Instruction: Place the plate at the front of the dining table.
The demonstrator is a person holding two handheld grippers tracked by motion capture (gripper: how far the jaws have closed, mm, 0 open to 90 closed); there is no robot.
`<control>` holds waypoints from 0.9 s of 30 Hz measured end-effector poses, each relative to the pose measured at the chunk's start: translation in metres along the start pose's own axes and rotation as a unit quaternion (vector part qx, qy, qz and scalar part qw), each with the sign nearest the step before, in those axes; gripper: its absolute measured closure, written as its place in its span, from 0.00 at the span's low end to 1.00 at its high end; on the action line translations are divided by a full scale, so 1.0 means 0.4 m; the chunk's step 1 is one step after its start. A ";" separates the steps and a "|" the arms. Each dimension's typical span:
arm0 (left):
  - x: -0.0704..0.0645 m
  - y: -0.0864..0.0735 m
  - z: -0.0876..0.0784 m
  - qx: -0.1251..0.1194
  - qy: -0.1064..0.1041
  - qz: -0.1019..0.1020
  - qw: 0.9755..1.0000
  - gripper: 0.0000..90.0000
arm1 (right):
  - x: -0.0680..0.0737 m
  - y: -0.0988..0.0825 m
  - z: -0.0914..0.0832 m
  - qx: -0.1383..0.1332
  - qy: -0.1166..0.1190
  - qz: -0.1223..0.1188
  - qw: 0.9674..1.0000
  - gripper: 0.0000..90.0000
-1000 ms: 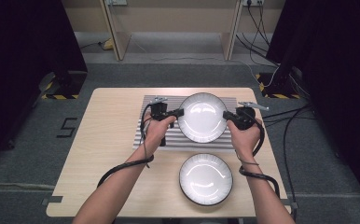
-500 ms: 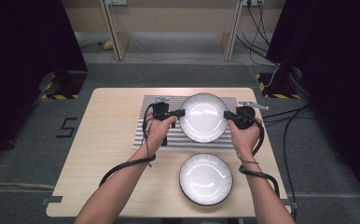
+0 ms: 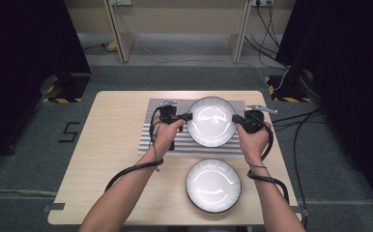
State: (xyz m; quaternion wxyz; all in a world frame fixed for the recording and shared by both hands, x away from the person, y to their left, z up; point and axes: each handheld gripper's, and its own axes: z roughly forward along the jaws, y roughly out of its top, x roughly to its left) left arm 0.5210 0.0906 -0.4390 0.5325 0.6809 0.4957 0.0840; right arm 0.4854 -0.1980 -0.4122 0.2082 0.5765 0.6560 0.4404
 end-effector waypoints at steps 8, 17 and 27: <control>0.007 -0.003 0.009 0.003 0.001 -0.003 1.000 0.92 | -0.002 -0.001 0.008 0.002 -0.002 -0.002 1.000 0.94; 0.013 -0.005 0.016 0.006 0.005 -0.005 1.000 0.92 | -0.003 -0.001 0.020 0.005 -0.003 -0.004 1.000 0.94; 0.013 -0.009 0.028 0.009 0.008 -0.009 1.000 0.92 | -0.008 -0.001 0.026 0.008 -0.008 -0.006 1.000 0.94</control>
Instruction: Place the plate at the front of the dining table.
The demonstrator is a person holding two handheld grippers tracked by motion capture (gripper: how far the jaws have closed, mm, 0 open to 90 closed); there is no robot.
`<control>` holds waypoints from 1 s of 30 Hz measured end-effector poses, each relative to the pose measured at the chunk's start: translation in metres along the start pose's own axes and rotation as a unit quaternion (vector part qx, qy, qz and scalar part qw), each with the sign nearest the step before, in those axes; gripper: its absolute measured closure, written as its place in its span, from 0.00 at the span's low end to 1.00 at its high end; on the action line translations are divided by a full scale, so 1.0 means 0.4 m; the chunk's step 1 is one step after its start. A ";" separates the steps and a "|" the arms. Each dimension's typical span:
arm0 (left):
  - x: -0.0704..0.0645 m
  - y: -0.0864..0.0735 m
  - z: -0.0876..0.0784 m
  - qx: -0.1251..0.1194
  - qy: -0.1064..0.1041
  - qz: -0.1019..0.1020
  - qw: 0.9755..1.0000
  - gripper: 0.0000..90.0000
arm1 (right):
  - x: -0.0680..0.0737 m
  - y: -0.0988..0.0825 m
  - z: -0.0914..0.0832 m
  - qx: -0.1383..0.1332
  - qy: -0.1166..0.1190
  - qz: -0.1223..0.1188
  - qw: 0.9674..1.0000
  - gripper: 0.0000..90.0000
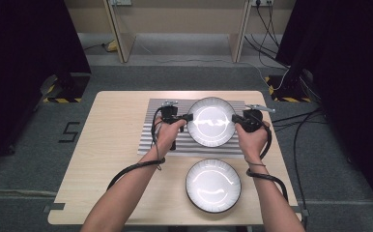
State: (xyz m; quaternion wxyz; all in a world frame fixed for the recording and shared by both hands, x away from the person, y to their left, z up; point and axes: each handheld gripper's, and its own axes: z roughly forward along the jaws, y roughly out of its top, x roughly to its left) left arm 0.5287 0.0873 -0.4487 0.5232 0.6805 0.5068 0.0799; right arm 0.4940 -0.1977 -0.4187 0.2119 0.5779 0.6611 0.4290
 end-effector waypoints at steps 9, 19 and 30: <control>0.011 -0.007 0.007 0.006 0.003 -0.007 1.000 0.92 | -0.001 -0.007 0.014 0.006 0.001 0.003 1.000 0.94; 0.020 -0.003 0.014 0.008 0.006 -0.008 1.000 0.92 | -0.001 -0.002 0.028 0.010 0.001 0.005 1.000 0.94; 0.033 -0.002 0.018 0.011 0.011 -0.013 1.000 0.92 | 0.003 0.002 0.045 0.013 0.001 0.005 1.000 0.94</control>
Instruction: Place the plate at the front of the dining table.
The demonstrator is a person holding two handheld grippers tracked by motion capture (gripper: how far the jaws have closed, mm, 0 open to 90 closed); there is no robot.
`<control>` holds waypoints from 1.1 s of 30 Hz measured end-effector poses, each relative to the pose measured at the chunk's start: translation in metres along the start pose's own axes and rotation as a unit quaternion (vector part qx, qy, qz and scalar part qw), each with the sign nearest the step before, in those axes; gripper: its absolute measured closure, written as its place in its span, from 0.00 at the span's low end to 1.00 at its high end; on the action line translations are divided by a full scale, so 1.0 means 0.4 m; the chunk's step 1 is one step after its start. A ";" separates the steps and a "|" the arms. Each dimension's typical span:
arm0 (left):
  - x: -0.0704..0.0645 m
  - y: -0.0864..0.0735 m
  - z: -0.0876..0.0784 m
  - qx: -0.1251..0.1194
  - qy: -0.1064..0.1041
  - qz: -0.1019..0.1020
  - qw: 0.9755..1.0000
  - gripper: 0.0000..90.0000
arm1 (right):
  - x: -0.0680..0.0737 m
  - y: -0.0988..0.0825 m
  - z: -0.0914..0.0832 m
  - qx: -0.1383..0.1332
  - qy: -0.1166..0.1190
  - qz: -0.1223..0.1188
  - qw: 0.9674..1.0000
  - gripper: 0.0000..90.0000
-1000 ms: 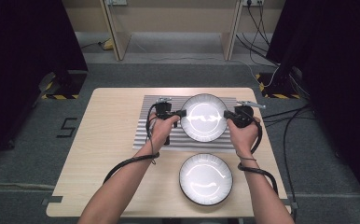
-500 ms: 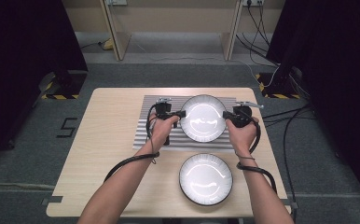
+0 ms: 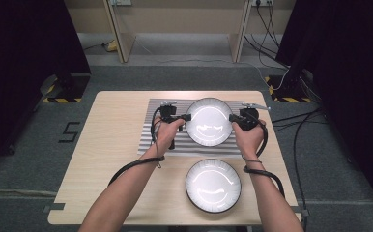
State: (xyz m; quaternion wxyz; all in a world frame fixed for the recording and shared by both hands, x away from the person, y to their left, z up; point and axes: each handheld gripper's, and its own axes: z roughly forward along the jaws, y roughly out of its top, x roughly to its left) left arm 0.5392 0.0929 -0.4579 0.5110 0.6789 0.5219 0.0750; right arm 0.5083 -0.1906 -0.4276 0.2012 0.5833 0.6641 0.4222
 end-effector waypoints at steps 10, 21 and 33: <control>0.014 0.007 -0.002 0.001 0.003 -0.004 1.000 0.92 | 0.009 0.007 0.014 0.003 0.001 -0.001 1.000 0.94; 0.025 0.011 0.003 0.002 0.007 -0.008 1.000 0.92 | 0.014 0.015 0.027 0.008 -0.001 -0.004 1.000 0.94; 0.033 0.012 0.010 0.005 0.014 -0.009 1.000 0.91 | 0.017 0.015 0.042 0.010 -0.002 -0.003 1.000 0.94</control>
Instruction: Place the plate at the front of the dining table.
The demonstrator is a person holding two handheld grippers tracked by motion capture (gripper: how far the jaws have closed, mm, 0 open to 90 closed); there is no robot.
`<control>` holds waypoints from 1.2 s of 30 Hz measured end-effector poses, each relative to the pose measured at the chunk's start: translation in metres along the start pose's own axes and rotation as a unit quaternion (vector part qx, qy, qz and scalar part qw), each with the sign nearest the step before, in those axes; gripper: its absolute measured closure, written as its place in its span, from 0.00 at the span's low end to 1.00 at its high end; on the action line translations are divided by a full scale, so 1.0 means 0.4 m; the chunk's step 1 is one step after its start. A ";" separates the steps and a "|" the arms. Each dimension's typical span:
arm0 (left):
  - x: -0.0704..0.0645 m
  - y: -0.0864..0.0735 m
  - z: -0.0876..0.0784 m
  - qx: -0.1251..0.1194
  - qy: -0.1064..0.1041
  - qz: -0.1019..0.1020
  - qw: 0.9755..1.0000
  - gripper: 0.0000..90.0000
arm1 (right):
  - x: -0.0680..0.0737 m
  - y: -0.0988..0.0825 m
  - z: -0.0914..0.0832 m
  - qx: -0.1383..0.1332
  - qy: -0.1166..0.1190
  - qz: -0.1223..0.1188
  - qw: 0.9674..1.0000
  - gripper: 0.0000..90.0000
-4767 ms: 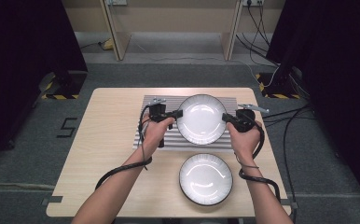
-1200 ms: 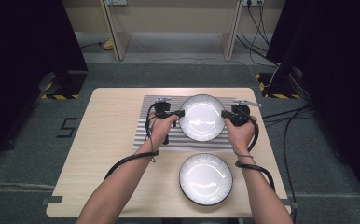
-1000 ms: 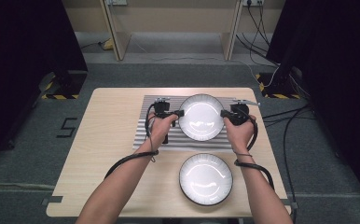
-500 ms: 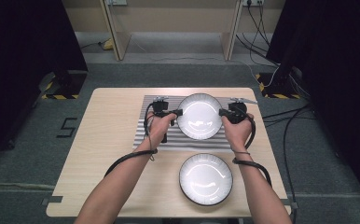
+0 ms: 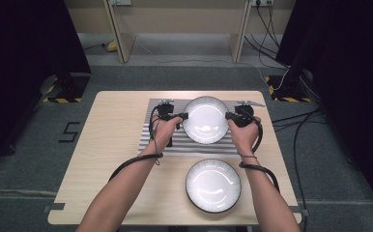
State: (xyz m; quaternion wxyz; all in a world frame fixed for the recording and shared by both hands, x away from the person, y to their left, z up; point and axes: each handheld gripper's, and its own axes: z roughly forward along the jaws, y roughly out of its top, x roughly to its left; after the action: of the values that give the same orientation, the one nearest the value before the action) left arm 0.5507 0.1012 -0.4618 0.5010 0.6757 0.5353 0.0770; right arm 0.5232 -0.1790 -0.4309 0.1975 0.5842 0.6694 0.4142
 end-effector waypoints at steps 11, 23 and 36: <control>0.006 -0.001 0.008 0.004 0.004 -0.003 1.000 0.91 | -0.003 0.000 0.014 0.005 0.000 0.002 1.000 0.94; 0.015 -0.005 0.019 0.011 0.011 -0.004 1.000 0.91 | -0.006 -0.006 0.030 0.013 -0.001 0.007 1.000 0.94; 0.023 -0.023 0.035 0.028 0.020 -0.008 0.999 0.91 | -0.010 -0.027 0.047 0.026 -0.002 0.013 1.000 0.94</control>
State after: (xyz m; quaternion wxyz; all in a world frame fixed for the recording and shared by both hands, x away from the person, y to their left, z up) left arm 0.5574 0.0996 -0.4792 0.4717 0.6833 0.5527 0.0718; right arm 0.5318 -0.1764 -0.4511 0.1783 0.5991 0.6716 0.3977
